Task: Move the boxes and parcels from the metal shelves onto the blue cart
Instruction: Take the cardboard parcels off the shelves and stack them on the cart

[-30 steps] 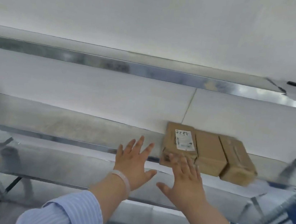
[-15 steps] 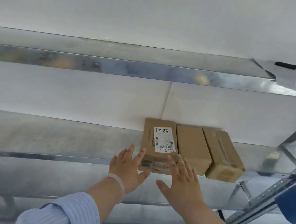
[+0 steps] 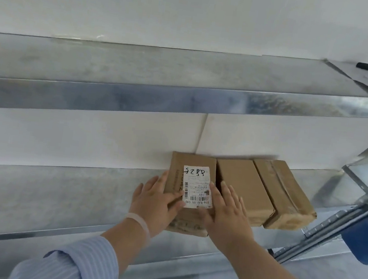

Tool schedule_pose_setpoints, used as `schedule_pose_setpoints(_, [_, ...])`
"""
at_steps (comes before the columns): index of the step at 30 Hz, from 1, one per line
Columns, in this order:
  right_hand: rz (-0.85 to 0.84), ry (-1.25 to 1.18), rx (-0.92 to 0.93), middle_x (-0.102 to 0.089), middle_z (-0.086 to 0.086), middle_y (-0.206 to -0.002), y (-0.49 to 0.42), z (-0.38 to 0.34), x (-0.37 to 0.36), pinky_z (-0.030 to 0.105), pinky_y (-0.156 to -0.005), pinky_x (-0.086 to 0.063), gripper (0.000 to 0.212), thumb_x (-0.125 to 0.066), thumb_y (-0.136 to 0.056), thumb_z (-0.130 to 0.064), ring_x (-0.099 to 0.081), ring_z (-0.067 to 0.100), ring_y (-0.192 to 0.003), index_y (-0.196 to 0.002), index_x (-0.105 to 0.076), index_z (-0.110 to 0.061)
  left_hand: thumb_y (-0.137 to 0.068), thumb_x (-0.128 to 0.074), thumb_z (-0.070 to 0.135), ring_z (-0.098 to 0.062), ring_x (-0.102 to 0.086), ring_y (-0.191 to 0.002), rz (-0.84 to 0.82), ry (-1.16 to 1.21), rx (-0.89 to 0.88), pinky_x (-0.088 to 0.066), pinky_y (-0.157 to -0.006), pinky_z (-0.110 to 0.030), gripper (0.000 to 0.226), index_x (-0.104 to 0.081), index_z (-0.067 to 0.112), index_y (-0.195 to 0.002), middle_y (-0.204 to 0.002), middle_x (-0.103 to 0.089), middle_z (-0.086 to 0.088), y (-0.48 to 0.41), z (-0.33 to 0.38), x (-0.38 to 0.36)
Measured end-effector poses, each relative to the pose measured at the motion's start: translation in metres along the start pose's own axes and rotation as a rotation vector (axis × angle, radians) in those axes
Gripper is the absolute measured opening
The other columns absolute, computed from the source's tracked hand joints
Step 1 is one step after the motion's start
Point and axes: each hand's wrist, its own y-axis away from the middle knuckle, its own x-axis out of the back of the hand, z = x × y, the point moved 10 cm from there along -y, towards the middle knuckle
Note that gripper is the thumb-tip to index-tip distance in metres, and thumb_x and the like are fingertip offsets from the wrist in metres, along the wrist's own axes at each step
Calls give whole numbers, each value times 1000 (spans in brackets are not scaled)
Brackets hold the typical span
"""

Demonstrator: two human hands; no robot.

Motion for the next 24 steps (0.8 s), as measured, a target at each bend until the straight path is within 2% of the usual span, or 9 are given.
schedule_pose_setpoints(2, [-6,-10,-6,3,-4,-162,-10,-10,-2,34,-116,11,72,-27,-93,-65,10,13,-147,-153,0,-36,-89,-31,68,-21,-9,-144,55,66,-4,-13,-116,-48,45,-53,53,-125,-161,-8,8,-3,-10,9])
schedule_pose_setpoints(4, [-24,-29,-8,5,-5,-162,-18,-19,-7,34,-118,8,72,-28,-93,-64,10,14,-147,-153,1,-35,-88,-38,66,-20,-11,-144,73,135,-29,-20,-114,-48,47,-53,48,-129,-160,-11,7,-11,-14,11])
schedule_pose_setpoints(6, [-54,-91,-37,8,-6,-162,-25,-24,-14,35,-118,3,73,-32,-94,-62,10,14,-147,-153,2,-36,-87,-43,65,-23,-9,-144,24,194,-31,-21,-114,-48,57,-37,47,-141,-161,-4,6,-22,-16,3])
schedule_pose_setpoints(8, [-79,-194,-91,12,-9,-161,-30,-24,-22,36,-117,-5,73,-38,-94,-59,7,14,-147,-152,0,-39,-86,-49,64,-29,-11,-145,-95,315,21,-19,-117,-46,68,-20,50,-146,-161,1,3,-32,-20,-15])
schedule_pose_setpoints(11, [-80,-290,-141,21,-15,-158,-31,-22,-32,39,-115,-17,75,-45,-92,-57,-1,17,-146,-151,0,-43,-85,-61,53,-22,-33,-139,-177,621,41,-29,-113,-40,74,-19,49,-146,-155,-26,-1,-39,-20,-32])
schedule_pose_setpoints(14, [-67,-352,-194,22,-15,-157,-28,-18,-39,42,-111,-29,78,-52,-91,-53,-11,20,-146,-150,-2,-46,-86,-65,43,-13,-37,-135,-137,682,5,-30,-113,-36,76,-23,40,-149,-150,-35,3,-38,-19,-31])
schedule_pose_setpoints(16, [-81,-423,-240,17,-9,-160,-25,-15,-43,41,-109,-30,80,-56,-90,-50,-14,21,-146,-149,-3,-48,-87,-65,39,-13,-36,-135,-116,696,5,-30,-113,-36,76,-23,38,-149,-151,-34,4,-33,-20,-29])
schedule_pose_setpoints(20, [-110,-487,-185,-15,0,-157,-22,-27,-47,36,-106,-33,81,-59,-89,-48,-28,20,-139,-150,-6,-46,-87,-66,36,-12,-37,-134,-68,733,54,-31,-113,-34,76,-22,38,-149,-151,-32,6,-11,-29,-25])
schedule_pose_setpoints(24, [-175,-486,-85,-12,-2,-159,-10,-50,-57,36,-109,-32,83,-60,-88,-49,-24,19,-142,-150,-4,-46,-86,-68,36,-10,-38,-132,23,722,133,-32,-111,-28,78,-22,35,-150,-149,-35,7,26,-45,-18])
